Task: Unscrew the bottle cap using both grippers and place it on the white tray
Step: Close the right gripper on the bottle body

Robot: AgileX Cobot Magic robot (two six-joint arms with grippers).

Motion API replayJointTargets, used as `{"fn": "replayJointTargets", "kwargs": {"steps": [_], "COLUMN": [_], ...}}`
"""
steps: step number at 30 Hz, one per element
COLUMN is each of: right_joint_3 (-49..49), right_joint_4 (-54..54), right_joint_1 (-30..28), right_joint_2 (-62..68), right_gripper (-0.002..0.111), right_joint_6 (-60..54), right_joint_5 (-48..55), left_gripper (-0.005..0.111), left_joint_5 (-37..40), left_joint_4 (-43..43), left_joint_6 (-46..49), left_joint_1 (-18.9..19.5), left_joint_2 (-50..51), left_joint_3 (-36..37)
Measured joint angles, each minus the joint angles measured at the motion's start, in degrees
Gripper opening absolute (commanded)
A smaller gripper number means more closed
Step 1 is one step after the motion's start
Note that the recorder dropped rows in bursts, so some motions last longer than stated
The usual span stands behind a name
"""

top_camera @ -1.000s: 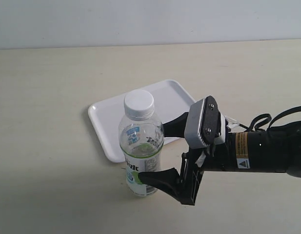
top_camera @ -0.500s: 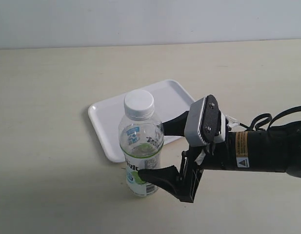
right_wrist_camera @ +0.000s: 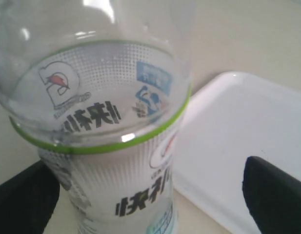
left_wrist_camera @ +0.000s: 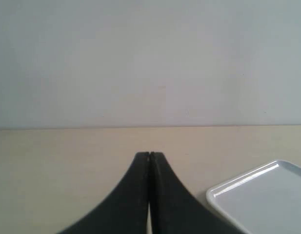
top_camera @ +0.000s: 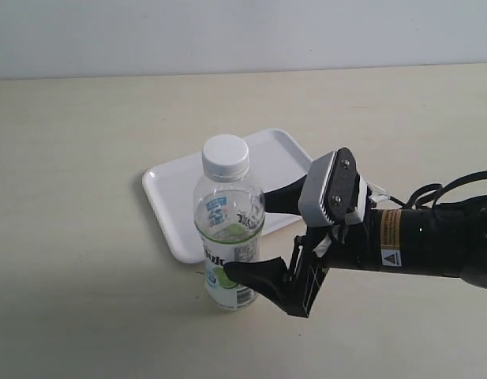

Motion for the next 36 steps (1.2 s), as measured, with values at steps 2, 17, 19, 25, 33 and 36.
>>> {"fn": "replayJointTargets", "kwargs": {"steps": [2, 17, 19, 25, 33, 36], "right_joint_3": [0.0, 0.0, 0.0, 0.0, 0.0, 0.0], "right_joint_4": [1.7, 3.5, 3.5, 3.3, 2.3, 2.2], "right_joint_1": [0.0, 0.0, 0.0, 0.0, 0.0, 0.0], "right_joint_2": [0.0, 0.0, 0.0, 0.0, 0.0, 0.0], "right_gripper": [0.096, 0.096, 0.096, 0.096, 0.096, 0.105], "right_joint_6": [0.5, 1.2, 1.8, 6.4, 12.3, 12.3], "right_joint_5": [0.9, 3.0, 3.0, 3.0, 3.0, 3.2], "left_gripper": [0.000, 0.000, 0.000, 0.000, 0.000, 0.000], "left_joint_5": [0.0, 0.0, 0.0, 0.0, 0.0, 0.0], "left_joint_4": [0.0, 0.0, 0.0, 0.0, 0.0, 0.0], "left_joint_6": [0.0, 0.0, 0.0, 0.0, 0.0, 0.0], "left_joint_1": [0.0, 0.0, 0.0, 0.0, 0.0, 0.0], "left_joint_2": [0.0, 0.0, 0.0, 0.0, 0.0, 0.0], "left_joint_3": [0.0, 0.0, 0.0, 0.0, 0.0, 0.0]}}
